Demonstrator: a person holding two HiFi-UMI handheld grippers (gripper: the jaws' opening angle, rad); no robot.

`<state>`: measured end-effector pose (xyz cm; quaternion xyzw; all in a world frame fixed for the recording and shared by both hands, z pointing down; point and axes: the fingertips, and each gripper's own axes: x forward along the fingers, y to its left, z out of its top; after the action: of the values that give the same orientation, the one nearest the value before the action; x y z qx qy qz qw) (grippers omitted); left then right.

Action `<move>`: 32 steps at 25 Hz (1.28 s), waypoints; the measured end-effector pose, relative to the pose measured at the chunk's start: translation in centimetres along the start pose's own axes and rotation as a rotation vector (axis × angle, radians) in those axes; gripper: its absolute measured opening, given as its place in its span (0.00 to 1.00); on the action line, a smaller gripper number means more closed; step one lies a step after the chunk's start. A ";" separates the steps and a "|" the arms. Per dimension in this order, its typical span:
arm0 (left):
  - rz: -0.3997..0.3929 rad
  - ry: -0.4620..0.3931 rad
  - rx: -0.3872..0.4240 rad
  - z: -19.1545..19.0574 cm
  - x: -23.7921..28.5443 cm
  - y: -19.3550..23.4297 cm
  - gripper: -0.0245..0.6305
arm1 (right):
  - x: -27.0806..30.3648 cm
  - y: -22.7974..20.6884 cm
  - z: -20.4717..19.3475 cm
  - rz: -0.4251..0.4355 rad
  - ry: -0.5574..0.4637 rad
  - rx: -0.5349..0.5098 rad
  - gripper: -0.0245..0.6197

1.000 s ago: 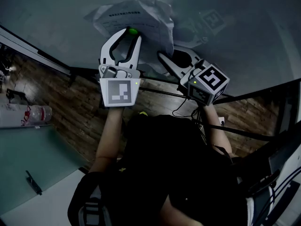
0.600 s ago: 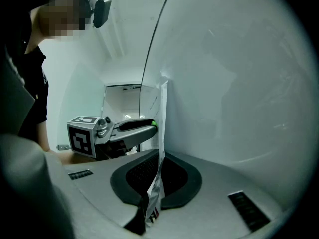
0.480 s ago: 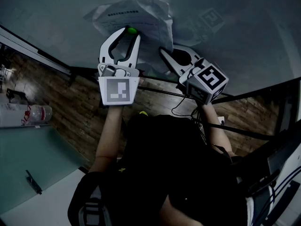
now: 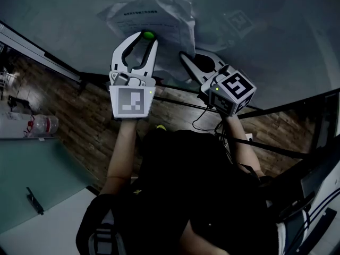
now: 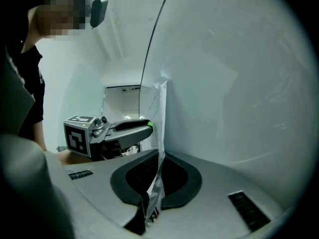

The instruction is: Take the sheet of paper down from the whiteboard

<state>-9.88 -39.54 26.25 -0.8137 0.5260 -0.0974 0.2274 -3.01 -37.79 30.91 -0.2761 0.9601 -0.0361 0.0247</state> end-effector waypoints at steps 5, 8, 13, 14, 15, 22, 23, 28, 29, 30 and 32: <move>0.003 0.009 -0.013 -0.1 -0.9 -0.2 0.25 | 0.3 -0.2 0.2 0.002 -0.004 0.013 0.06; 0.007 0.015 -0.024 -0.2 -1.4 -0.5 0.25 | 0.3 -0.1 0.2 0.012 -0.006 0.019 0.06; 0.014 0.024 -0.041 0.4 -3.3 -1.1 0.25 | -0.4 2.0 0.5 0.045 -0.004 0.003 0.06; 0.014 0.025 -0.040 0.5 -3.4 -1.2 0.25 | -0.5 2.2 0.5 0.051 -0.002 0.002 0.06; 0.014 0.028 -0.038 0.5 -3.4 -1.3 0.25 | -0.5 2.2 0.5 0.055 0.000 0.003 0.06; 0.007 0.064 -0.049 -0.5 -2.9 -1.3 0.25 | 0.0 1.2 0.0 0.053 0.009 0.024 0.06; 0.004 0.064 -0.049 -0.4 -2.9 -1.4 0.25 | 0.0 1.3 0.0 0.053 0.009 0.027 0.06; -0.007 0.071 -0.061 -0.3 -3.2 -1.7 0.25 | -0.2 1.6 0.1 0.059 0.019 0.032 0.06; -0.008 0.072 -0.063 -0.3 -3.2 -1.8 0.25 | -0.2 1.6 0.2 0.063 0.022 0.033 0.06; -0.010 0.073 -0.065 -0.3 -3.2 -1.8 0.25 | -0.1 1.7 0.1 0.067 0.026 0.033 0.06; -0.015 0.076 -0.073 -0.3 -3.0 -2.0 0.25 | -0.2 1.5 0.1 0.069 0.030 0.035 0.06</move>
<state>-9.67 -36.22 27.67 -0.8210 0.5314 -0.1110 0.1767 -3.67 -36.44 30.64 -0.2419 0.9685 -0.0563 0.0163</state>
